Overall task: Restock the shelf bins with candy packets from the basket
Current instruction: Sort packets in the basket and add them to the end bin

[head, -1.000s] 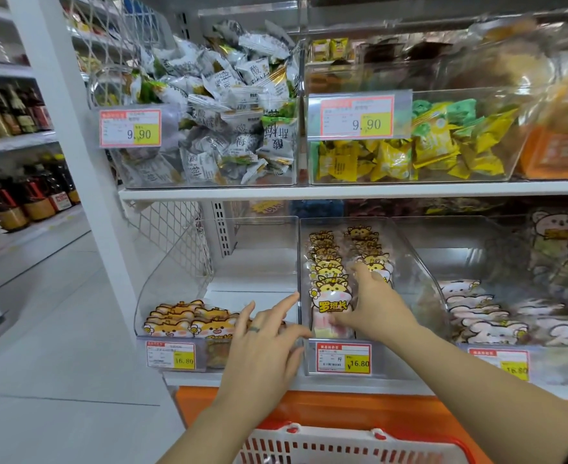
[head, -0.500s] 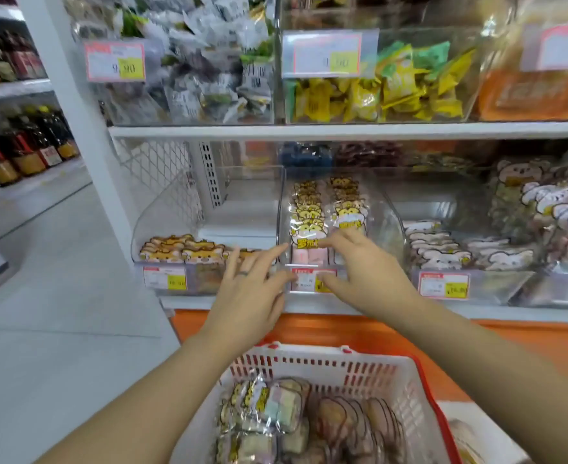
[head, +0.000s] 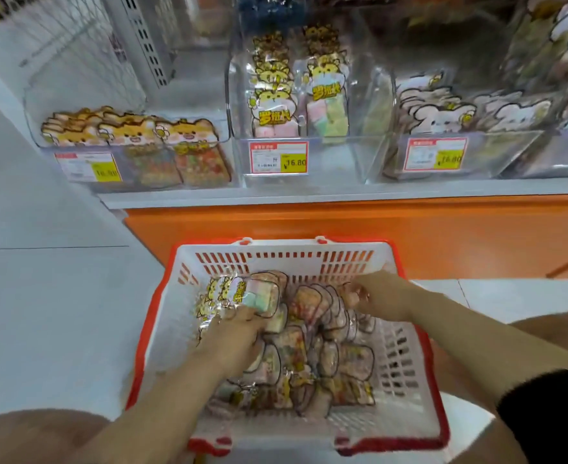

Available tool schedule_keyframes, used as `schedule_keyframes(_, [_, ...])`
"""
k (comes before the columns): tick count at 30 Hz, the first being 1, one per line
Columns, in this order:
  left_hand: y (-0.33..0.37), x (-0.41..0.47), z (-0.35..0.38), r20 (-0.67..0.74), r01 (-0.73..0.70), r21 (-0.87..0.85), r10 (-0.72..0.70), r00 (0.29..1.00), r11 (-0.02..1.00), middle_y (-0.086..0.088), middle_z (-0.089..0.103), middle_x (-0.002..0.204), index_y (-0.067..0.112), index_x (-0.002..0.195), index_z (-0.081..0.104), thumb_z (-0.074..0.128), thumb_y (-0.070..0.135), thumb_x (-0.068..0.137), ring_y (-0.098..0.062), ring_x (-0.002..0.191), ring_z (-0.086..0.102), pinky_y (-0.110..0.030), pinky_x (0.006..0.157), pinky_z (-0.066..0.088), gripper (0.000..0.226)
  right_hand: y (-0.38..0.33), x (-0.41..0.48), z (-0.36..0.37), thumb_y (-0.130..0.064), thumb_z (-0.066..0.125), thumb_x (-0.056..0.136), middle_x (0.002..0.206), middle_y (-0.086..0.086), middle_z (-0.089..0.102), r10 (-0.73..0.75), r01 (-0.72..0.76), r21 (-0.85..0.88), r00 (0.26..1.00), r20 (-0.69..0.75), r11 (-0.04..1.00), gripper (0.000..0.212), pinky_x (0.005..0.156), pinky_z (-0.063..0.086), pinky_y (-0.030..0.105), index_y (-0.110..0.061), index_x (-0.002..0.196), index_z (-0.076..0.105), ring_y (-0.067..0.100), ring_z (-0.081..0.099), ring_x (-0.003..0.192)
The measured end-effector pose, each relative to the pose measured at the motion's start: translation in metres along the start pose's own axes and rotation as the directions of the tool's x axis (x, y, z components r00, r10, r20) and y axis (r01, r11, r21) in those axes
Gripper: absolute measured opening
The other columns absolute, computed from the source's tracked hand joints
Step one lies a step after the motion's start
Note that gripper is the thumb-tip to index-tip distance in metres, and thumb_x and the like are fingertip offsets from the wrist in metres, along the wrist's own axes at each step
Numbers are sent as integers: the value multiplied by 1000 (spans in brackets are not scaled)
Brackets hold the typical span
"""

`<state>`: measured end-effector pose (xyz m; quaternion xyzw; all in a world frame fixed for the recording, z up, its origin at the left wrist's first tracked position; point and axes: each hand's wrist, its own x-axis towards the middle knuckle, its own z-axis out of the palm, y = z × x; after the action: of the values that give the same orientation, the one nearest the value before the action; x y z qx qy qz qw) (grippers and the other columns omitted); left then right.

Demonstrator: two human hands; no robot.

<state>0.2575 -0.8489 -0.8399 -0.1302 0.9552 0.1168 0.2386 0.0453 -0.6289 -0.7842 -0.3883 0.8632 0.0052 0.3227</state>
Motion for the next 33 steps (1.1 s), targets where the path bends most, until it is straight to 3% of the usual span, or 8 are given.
schedule_keyframes(4, [-24,19,17,84,128,-110,-119,989,986,6,18,163,41,149,30,55,45,94,-25,147,26,-47,111,39,61,4,30,37,-28,61,93,112,4,59,61,-66,32,988,141,997,30,76,45,29,-13,118,53,27,57,104])
schedule_keyframes(7, [-36,32,21,140,181,-173,-157,978,968,2,3,167,38,155,19,52,34,98,-31,150,18,-49,112,37,67,-7,53,51,-34,61,95,142,9,50,80,-97,124,987,136,988,57,99,44,33,-10,143,43,29,51,125])
schedule_keyframes(10, [-36,37,27,120,177,-198,-155,981,964,2,3,167,36,156,18,53,32,98,-32,150,16,-47,115,36,69,-18,76,63,-32,59,96,148,9,42,201,-216,290,976,82,932,64,105,40,35,-9,150,32,30,45,132])
schedule_keyframes(14, [-33,37,32,67,182,-212,-171,983,960,3,5,167,36,154,22,53,32,97,-31,150,15,-44,114,34,65,-18,106,80,-36,67,89,111,7,57,455,-435,452,888,70,778,53,79,53,33,-8,129,49,25,59,99])
schedule_keyframes(18, [-31,35,32,62,198,-201,-189,980,959,4,6,166,38,153,21,51,32,97,-30,150,14,-44,114,34,63,-18,118,80,-38,72,87,76,2,54,552,-505,497,832,60,706,35,51,42,27,-10,89,52,16,53,65])
schedule_keyframes(21, [-28,33,32,69,201,-198,-191,979,959,5,5,166,38,153,20,49,31,98,-31,150,10,-44,115,32,63,-21,121,86,-41,73,87,76,1,52,564,-527,477,822,75,704,42,46,36,25,-11,97,44,13,51,64])
schedule_keyframes(26, [-28,34,35,85,199,-185,-186,979,962,4,3,167,37,154,18,47,31,99,-30,151,8,-43,117,29,62,-15,118,87,-23,71,87,64,0,50,443,-409,416,897,16,812,35,47,34,23,-16,64,47,11,48,59])
schedule_keyframes(33, [-25,33,34,111,162,-119,-149,983,980,6,2,167,37,148,38,50,36,98,-30,150,19,-48,111,40,52,-16,82,64,-9,63,82,62,3,43,272,-259,447,962,35,857,31,54,33,29,-14,61,41,17,46,59])
